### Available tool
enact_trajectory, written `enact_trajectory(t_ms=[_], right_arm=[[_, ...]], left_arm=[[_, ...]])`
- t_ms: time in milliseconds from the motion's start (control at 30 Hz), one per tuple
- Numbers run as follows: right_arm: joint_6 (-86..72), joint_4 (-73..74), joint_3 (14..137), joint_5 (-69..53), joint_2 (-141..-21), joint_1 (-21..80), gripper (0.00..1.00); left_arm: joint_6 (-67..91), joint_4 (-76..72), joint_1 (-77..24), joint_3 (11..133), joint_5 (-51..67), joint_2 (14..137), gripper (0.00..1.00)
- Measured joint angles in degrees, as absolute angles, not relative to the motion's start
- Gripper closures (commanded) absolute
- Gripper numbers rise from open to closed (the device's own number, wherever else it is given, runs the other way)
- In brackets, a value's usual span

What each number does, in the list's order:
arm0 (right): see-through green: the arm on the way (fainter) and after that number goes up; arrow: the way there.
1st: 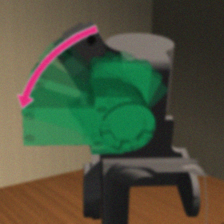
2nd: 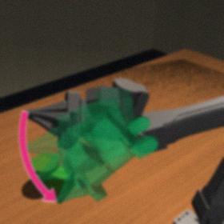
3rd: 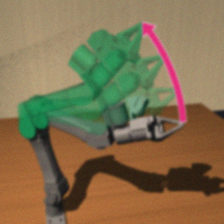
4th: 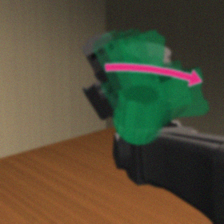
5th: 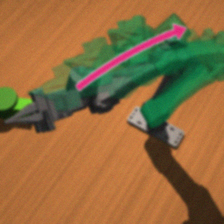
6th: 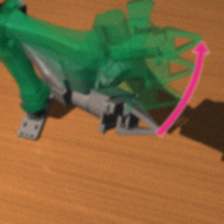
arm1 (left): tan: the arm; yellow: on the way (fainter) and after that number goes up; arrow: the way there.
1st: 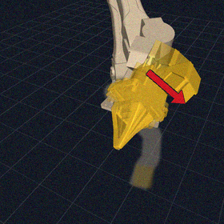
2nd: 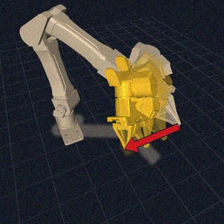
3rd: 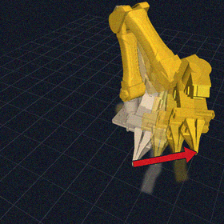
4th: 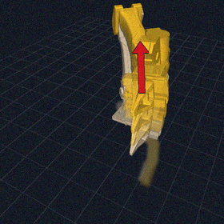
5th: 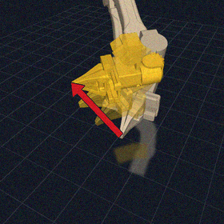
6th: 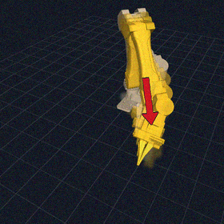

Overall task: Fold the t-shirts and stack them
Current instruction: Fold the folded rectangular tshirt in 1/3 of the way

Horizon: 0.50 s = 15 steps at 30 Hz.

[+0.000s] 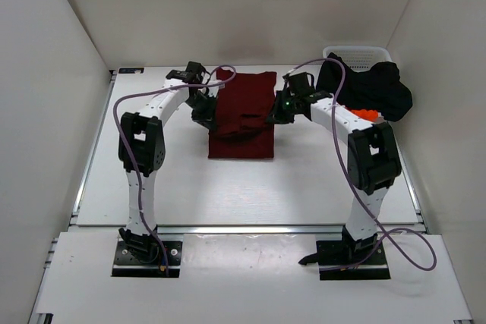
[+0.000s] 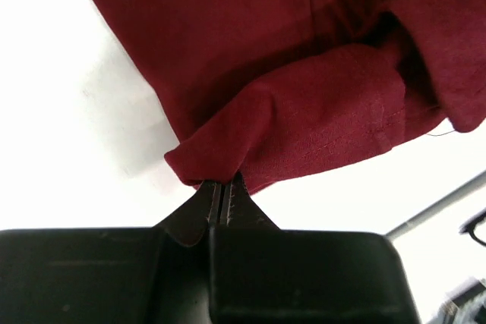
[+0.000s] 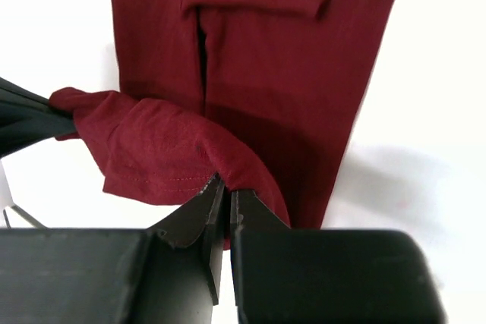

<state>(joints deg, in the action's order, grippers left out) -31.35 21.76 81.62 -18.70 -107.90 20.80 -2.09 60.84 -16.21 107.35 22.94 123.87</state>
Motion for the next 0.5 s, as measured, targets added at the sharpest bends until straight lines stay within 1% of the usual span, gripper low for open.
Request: enact_trajectory(t_ms=[100, 133, 200, 233, 300, 333, 367, 400, 433, 467, 500], right_arm=[[-30.3, 21.8, 84.5, -19.4, -110.7, 19.7, 1.00], [-30.1, 21.8, 85.0, -19.7, -111.4, 19.6, 0.99], [-29.9, 21.8, 85.8, -20.3, -112.6, 19.1, 0.91], [-29.8, 21.8, 86.2, -20.5, -113.3, 18.9, 0.89], [-29.7, 21.9, 87.1, -21.1, -114.9, 18.4, 0.78], [-29.6, 22.0, 87.9, -21.3, -115.9, 18.2, 0.74], [-29.5, 22.2, 88.9, -21.5, -117.1, 18.0, 0.72], [-29.4, 22.3, 89.9, -21.6, -118.3, 17.6, 0.71], [-29.3, 22.9, 91.1, -21.7, -119.5, 17.4, 0.69], [-29.3, 23.6, 92.5, -21.8, -120.7, 17.1, 0.68], [-29.3, 24.4, 94.3, -21.8, -121.9, 16.8, 0.66]], left_arm=[[-2.0, 60.5, -16.5, 110.2, 21.8, 126.0, 0.98], [-1.9, 60.2, -16.7, 110.8, 21.6, 126.4, 0.96], [-1.8, 59.8, -16.7, 112.4, 21.3, 127.2, 0.95], [-1.7, 59.4, -16.7, 113.1, 21.0, 127.8, 0.93], [-1.5, 58.9, -16.9, 114.6, 20.2, 129.0, 0.86], [-1.4, 58.4, -17.0, 115.2, 19.9, 129.7, 0.78], [-1.5, 58.0, -17.0, 115.8, 19.6, 130.2, 0.68], [-1.4, 57.8, -17.0, 116.3, 19.3, 130.9, 0.61], [-1.3, 57.6, -17.0, 116.7, 18.9, 131.4, 0.47], [-1.5, 57.3, -17.0, 117.3, 18.4, 132.0, 0.40], [-1.3, 57.0, -17.0, 117.9, 17.9, 132.5, 0.36]])
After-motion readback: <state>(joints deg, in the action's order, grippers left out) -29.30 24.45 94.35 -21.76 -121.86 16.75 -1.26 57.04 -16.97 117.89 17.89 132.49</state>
